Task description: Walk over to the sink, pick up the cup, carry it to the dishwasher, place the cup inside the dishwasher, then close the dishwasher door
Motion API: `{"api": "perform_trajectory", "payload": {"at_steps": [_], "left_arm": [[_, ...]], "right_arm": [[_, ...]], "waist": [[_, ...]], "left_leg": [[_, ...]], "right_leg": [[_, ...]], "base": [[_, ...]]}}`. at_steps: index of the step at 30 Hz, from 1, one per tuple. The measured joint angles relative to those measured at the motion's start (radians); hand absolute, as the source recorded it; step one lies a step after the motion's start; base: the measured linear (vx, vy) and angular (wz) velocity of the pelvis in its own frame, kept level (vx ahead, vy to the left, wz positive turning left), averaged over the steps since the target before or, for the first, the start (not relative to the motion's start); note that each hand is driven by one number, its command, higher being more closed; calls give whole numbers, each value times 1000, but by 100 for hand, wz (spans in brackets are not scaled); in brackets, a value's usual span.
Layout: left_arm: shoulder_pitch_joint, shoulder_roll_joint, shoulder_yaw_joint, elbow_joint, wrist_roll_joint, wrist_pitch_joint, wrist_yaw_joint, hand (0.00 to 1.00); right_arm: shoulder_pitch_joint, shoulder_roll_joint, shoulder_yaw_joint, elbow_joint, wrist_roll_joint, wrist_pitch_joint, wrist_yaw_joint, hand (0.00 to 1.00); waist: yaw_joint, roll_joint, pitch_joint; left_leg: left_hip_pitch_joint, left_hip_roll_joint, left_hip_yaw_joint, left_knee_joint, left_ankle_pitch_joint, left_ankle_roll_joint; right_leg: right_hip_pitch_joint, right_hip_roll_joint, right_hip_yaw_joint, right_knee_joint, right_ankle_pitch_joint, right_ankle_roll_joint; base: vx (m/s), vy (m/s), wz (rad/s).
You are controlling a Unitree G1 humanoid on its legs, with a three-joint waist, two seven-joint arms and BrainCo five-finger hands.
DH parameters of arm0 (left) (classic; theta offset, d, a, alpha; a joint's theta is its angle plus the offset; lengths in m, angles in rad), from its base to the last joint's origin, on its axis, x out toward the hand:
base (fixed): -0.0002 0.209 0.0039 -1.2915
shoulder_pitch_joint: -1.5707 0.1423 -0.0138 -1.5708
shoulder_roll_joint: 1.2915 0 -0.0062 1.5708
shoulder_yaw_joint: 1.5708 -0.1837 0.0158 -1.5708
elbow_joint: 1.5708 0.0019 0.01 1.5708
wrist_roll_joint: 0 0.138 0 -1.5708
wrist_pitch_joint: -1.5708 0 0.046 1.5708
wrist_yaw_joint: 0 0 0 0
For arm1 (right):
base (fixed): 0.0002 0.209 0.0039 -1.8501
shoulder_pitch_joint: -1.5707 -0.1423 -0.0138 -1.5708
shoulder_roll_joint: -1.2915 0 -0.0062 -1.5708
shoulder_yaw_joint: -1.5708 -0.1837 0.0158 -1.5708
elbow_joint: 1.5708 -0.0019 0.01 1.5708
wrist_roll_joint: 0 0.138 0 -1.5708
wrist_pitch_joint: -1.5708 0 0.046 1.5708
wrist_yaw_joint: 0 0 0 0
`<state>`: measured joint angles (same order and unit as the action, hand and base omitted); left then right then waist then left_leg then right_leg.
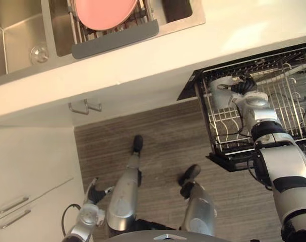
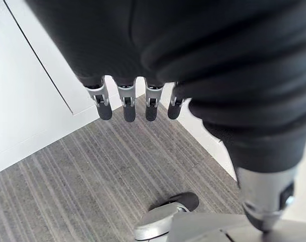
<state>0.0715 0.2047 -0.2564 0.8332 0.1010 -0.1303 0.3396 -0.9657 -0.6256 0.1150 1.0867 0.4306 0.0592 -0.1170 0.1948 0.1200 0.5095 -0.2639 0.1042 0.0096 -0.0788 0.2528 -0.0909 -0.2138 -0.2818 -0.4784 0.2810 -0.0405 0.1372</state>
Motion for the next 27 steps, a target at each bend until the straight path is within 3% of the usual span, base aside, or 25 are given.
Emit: {"api": "perform_trajectory", "payload": {"at_steps": [5,7,10,13,14,16,19,21,23,24,27], "left_arm": [[59,-2,30,-38,-22,1,13,0],[99,-11,63,-35,-24,9,18,0],[181,-23,130,-34,-60,38,11,0],[198,-31,195,-12,-19,122,-11,0],[196,-37,219,3,-14,151,-21,0],[196,-50,249,13,-21,181,-26,0],[196,-66,278,43,-45,213,-51,0],[197,-75,308,58,-117,230,-77,0],[194,-79,339,66,-148,234,-88,0],[195,-80,347,82,-159,235,-100,0],[222,-94,377,100,-151,233,-138,0]], "right_arm": [[217,56,-159,-254,33,-59,-58,0],[343,112,-217,-399,33,-81,-90,0],[605,248,-281,-673,36,-130,-140,0],[777,368,-286,-862,176,-272,-143,0],[799,406,-288,-910,226,-325,-122,0],[810,445,-285,-969,292,-372,-68,0],[817,467,-250,-1036,334,-352,66,0],[827,450,-192,-1091,346,-222,279,0],[829,435,-147,-1119,340,-147,360,0],[830,425,-132,-1116,326,-106,375,0],[825,420,-129,-1119,318,-98,362,0]], "waist": [[-40,-8,-4],[-60,-28,-44],[-94,-80,-155],[-120,-112,-248],[-128,-113,-270],[-140,-104,-296],[-139,-87,-341],[-140,-82,-364],[-141,-90,-364],[-134,-98,-364],[-106,-115,-372]], "left_leg": [[71,18,27,-1,-20,-3],[88,24,45,-6,-39,0],[134,27,70,-6,-59,-7],[190,30,98,-1,-77,-19],[215,33,107,-1,-84,-23],[249,40,123,-6,-97,-26],[281,53,148,-6,-110,-29],[284,69,152,0,-133,-25],[276,79,167,24,-136,-4],[262,82,183,71,-140,2],[263,67,180,59,-132,14]], "right_leg": [[69,24,18,-36,-2,1],[87,35,28,-64,2,4],[147,51,39,-125,14,12],[209,62,55,-175,31,16],[233,68,62,-192,35,16],[269,78,69,-216,40,16],[299,96,85,-248,52,12],[322,114,80,-269,47,7],[349,118,47,-274,42,5],[384,111,6,-269,40,8],[416,95,-48,-258,23,13]], "base": [[-64,-35,-12],[-3,-37,-21],[123,-54,-17],[164,-66,-20],[121,-57,-21],[47,-51,-21],[-6,-38,-22],[-39,-46,-2],[-17,-49,53],[-2,-36,87],[9,1,63]]}}
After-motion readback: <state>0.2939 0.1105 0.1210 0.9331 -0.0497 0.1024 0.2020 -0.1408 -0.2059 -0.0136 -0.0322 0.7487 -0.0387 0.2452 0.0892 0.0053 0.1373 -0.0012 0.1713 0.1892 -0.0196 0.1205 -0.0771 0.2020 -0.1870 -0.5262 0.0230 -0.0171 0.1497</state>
